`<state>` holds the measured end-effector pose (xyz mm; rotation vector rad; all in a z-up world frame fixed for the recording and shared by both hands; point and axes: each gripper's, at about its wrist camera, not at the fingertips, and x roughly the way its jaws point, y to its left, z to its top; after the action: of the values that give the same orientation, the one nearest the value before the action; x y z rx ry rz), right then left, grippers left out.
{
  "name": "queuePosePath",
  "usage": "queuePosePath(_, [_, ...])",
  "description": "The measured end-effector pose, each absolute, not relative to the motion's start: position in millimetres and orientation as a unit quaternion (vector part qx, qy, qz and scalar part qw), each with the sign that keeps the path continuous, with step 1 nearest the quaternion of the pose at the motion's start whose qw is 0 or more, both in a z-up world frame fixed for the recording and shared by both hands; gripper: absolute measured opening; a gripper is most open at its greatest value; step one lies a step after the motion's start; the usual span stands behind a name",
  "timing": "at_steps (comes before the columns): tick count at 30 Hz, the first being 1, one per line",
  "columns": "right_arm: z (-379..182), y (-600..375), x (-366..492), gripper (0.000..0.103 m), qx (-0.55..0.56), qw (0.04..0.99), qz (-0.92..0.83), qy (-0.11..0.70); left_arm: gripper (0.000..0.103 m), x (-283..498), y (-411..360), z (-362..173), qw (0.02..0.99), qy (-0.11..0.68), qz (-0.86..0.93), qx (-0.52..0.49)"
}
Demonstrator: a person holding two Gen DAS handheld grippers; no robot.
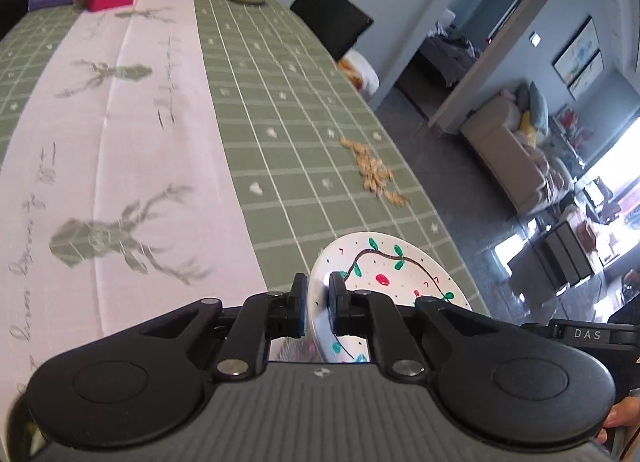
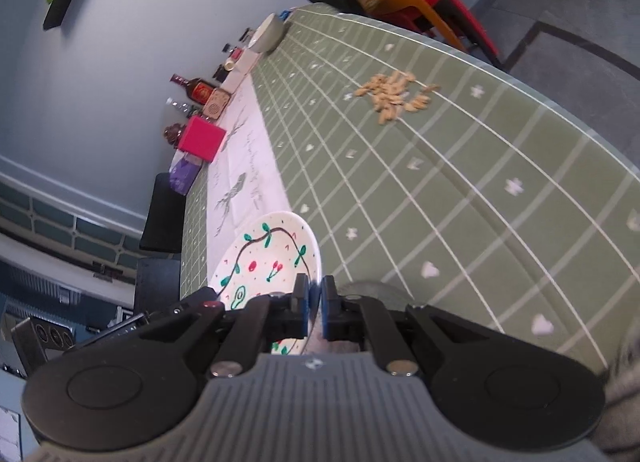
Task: Organize plates and bowls
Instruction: 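Carry the painted plate with both grippers along the table, then lower the painted plate onto the tablecloth and open both grippers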
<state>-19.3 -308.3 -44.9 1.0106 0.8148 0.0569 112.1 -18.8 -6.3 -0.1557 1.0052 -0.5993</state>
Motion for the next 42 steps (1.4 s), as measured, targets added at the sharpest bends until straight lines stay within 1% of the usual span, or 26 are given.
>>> queuePosePath(2, [-56.7,-310.5,-28.4,0.003,0.48,0.786,0.026,0.388,0.012,105.2,-24.0,-14.7,0.833,0.475,-0.278,-0.055])
queuePosePath(5, [-78.7,-309.1,-36.2,0.004,0.489,0.772,0.016,0.406,0.012,99.2,-28.9,-30.8,0.825,0.497,-0.266,-0.035])
queuePosePath(9, [-95.2,-307.1,-42.5,0.004,0.489,0.764,0.014,0.421,0.012,94.8,-27.4,-44.6,0.815,0.516,-0.261,-0.03])
queuePosePath(17, [-104.2,-305.2,-41.9,0.004,0.474,0.771,0.012,0.425,0.013,82.8,-37.9,-48.4,0.832,0.495,-0.25,0.015])
queuePosePath(19, [-102.0,-302.4,-43.3,0.004,0.464,0.778,0.009,0.424,0.007,81.9,-42.3,-51.2,0.835,0.493,-0.244,0.035])
queuePosePath(20, [-99.8,-300.7,-43.5,0.003,0.457,0.783,0.007,0.422,0.002,82.2,-43.0,-53.9,0.831,0.497,-0.249,0.033])
queuePosePath(23, [-93.2,-298.8,-44.8,0.002,0.441,0.795,-0.002,0.417,0.002,81.9,-46.8,-58.7,0.824,0.505,-0.255,0.034])
queuePosePath(29, [-98.4,-299.1,-44.0,0.002,0.44,0.793,-0.003,0.421,0.003,79.0,-49.0,-60.3,0.829,0.496,-0.256,0.042])
queuePosePath(33, [-92.4,-289.7,-40.3,0.002,0.409,0.812,-0.017,0.416,0.006,78.6,-51.0,-55.1,0.831,0.488,-0.261,0.053])
queuePosePath(37, [-83.0,-272.6,-35.2,0.004,0.339,0.843,-0.04,0.416,0.007,73.2,-54.8,-42.3,0.84,0.462,-0.276,0.072])
queuePosePath(39, [-81.9,-269.5,-34.1,0.004,0.325,0.848,-0.046,0.415,0.009,69.3,-56.5,-35.8,0.846,0.445,-0.282,0.08])
queuePosePath(42, [-83.3,-269.6,-32.9,0.004,0.325,0.848,-0.049,0.417,0.01,63.7,-58.4,-29.5,0.855,0.424,-0.283,0.092])
